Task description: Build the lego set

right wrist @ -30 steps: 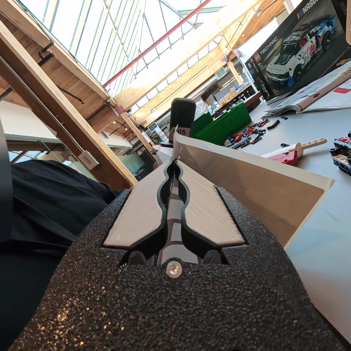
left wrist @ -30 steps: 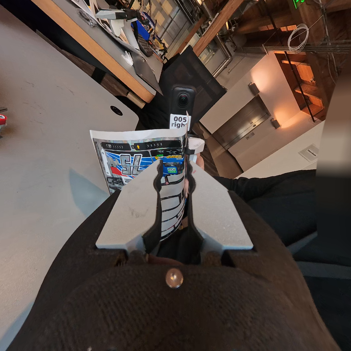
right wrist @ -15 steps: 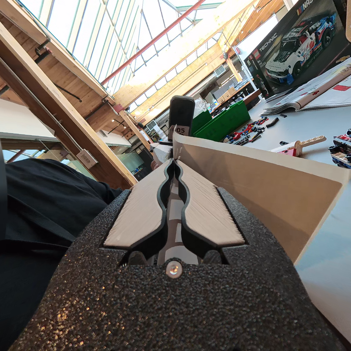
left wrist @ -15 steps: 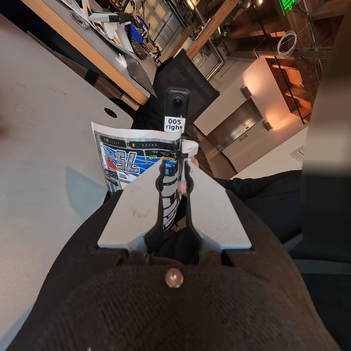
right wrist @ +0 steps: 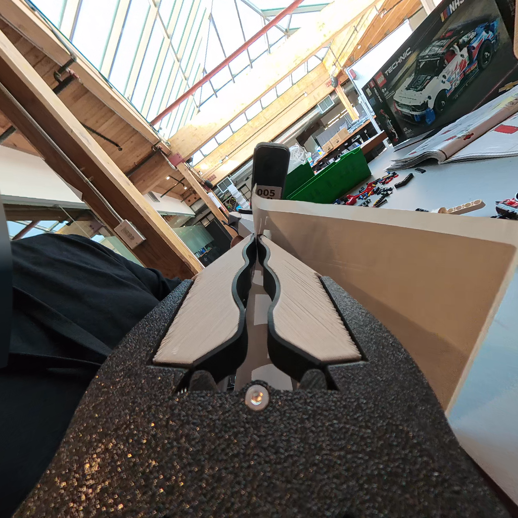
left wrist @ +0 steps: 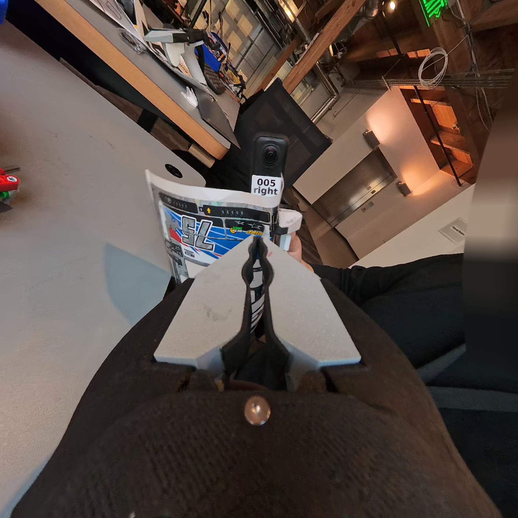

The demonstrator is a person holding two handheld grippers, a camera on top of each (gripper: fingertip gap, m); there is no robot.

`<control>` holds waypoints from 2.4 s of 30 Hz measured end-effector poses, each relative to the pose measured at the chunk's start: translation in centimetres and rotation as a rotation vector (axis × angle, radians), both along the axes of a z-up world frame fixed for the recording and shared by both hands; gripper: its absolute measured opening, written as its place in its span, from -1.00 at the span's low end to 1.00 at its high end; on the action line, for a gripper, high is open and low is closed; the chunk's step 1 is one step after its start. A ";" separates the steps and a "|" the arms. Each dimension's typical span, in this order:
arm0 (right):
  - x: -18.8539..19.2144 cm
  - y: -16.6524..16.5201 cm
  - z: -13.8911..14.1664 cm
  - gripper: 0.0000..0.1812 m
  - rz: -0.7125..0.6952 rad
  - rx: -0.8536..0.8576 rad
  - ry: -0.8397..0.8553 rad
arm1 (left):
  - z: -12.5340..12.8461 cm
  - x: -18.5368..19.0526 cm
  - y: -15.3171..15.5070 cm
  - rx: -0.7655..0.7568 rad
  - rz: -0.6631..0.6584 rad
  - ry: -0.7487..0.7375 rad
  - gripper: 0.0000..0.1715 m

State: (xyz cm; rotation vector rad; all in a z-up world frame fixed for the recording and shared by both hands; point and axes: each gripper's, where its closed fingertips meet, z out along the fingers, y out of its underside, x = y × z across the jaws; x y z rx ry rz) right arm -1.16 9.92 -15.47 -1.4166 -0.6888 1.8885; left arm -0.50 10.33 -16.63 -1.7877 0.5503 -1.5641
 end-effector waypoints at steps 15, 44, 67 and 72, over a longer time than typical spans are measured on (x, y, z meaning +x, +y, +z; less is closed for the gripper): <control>0.7 1.5 -0.5 -1.00 -0.060 -0.020 -0.008 | -0.9 -1.2 1.4 0.043 0.086 0.069 -1.00; 11.6 22.1 -8.2 -1.00 -0.417 -0.257 -0.505 | 0.2 -12.7 3.2 0.103 0.379 0.146 -1.00; 14.5 24.4 -8.0 -0.53 -0.791 0.225 -1.049 | -3.3 -23.2 3.4 0.672 0.833 1.159 -1.00; 8.4 18.1 -7.8 -0.85 -0.468 0.250 -0.939 | -3.5 -25.5 1.3 0.698 0.900 1.297 -1.00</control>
